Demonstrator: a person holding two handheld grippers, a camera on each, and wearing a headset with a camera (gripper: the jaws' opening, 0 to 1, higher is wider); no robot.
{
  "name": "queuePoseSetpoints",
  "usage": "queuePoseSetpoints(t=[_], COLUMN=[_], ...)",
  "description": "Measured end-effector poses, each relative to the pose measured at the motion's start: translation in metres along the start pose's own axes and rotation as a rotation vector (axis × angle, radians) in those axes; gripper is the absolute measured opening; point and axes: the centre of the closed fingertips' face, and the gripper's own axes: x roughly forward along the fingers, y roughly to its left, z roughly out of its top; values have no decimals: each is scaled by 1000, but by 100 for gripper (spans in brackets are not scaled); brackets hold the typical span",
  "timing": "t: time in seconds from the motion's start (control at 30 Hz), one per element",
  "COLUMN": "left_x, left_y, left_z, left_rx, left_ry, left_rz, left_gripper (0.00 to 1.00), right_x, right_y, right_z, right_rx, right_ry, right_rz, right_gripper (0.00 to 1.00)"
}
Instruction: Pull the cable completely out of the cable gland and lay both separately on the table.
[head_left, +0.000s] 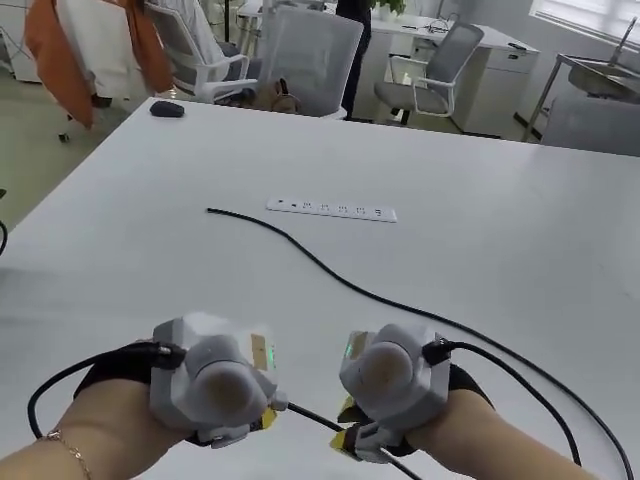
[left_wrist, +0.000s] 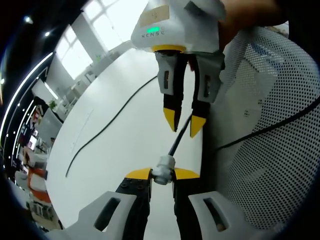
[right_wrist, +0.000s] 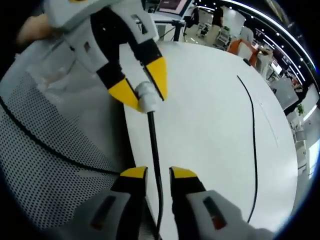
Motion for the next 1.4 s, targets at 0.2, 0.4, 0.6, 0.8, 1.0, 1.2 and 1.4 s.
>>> queuePoseSetpoints(t=[0.2, 0.4, 0.6, 0.8, 1.0, 1.2, 1.4], left_x=[1, 0, 1, 1, 0, -1, 0], left_y=[0, 0, 0, 2, 5, 6, 4], left_z=[-1, 1, 0, 0, -2, -2, -2], left_rx=[7, 7, 6, -1, -13, -17, -12], left_ry=[2, -7, -2, -4, 0, -2, 3], left_rz=[-1, 1, 1, 6, 18, 21, 17], left_gripper=[17, 17, 17, 17, 17, 17, 17], right_x=[-3, -3, 0, -1, 0, -2, -4], right_y=[5, 1, 0, -4, -7, -13, -16], right_z=[19, 10, 0, -1, -13, -20, -20], right_rx=[-37, -26, -41, -11, -19, 6, 23], right_ry=[-77, -46, 9, 10, 65, 92, 89], right_rz=[7, 1, -9, -22, -35, -57, -75], right_gripper=[16, 3, 3, 3, 3, 3, 3])
